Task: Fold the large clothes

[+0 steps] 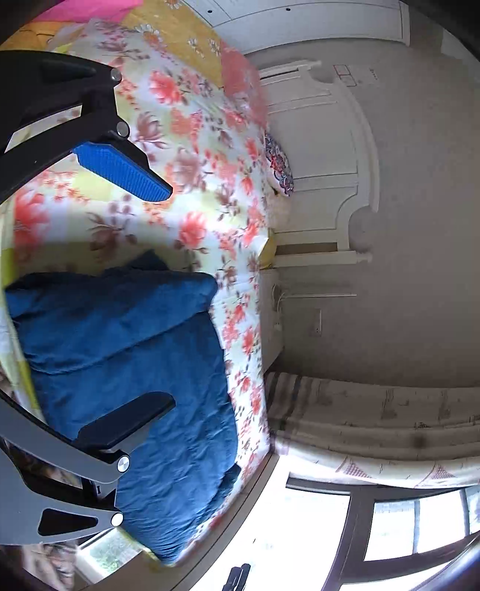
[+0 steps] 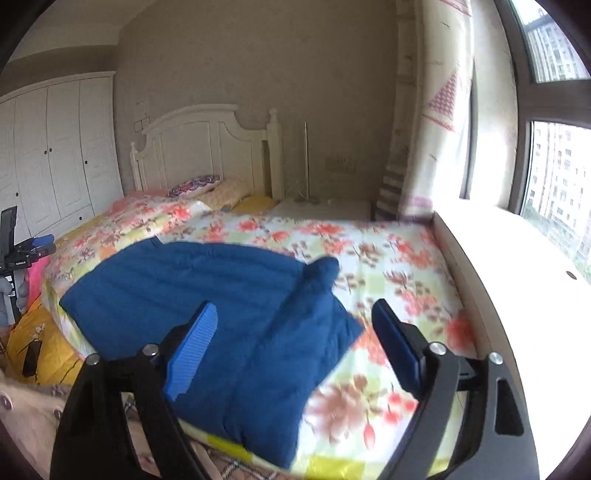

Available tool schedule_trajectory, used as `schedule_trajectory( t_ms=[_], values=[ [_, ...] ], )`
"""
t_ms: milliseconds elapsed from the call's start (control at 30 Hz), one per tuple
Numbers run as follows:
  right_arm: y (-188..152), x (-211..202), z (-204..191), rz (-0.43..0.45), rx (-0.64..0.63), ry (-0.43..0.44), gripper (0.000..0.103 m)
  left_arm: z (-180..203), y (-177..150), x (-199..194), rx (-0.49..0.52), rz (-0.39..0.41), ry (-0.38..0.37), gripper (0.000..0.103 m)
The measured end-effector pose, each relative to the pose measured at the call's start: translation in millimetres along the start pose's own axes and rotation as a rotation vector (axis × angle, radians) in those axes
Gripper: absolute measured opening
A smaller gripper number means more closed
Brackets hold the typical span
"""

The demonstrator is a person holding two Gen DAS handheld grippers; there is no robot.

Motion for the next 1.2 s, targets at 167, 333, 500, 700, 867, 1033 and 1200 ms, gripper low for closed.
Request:
schedule_trajectory(
  t_ms=[167,333,500,700,867,1033,1200],
  values=[
    [24.1,111.6,-75.8,-0.090,-0.084,0.037,0.100,69.7,38.5,95.1,0.107,-0.082,0.032,0.099],
    [-12.4,208.3,-108.2,-0.264,-0.180,0.015,0.092,96.3,9.2,195.1,0.207,-0.244,0.116,0.099],
    [-107.9,259.2,-62.8,-0.470,-0.080,-0.032,0.088,88.0,-65.7,256.4,0.137,-0.420,0.121,0.099],
    [-113.5,253.4,-61.3,-0.440,-0.063,-0.038,0.090,95.1,-85.2,260.7,0.171,-0.391,0.158,0.099],
    [-105.4,256.4,-61.9,-0.493,-0.041,-0.019,0.092,95.6,-81.9,260.3,0.187,-0.369,0.166,0.099],
    [-64.1,255.9,-69.2,-0.444,-0.044,-0.052,0.092,95.7,-81.6,261.1,0.188,-0.368,0.163,0.099],
    [-104.1,283.9,-88.4,-0.511,-0.151,-0.053,0.096,94.2,-82.5,260.7,0.170,-0.369,0.153,0.099]
  ],
)
Point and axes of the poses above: each gripper's, at about its wrist camera, not at the fingertips, and x roughly the way its jaws point, z to its right, y to its top, the point moved 7 cm from there along x, roughly the way its jaws point, and after that the axes turned 14 degrees about z, right-handed, at the moved point
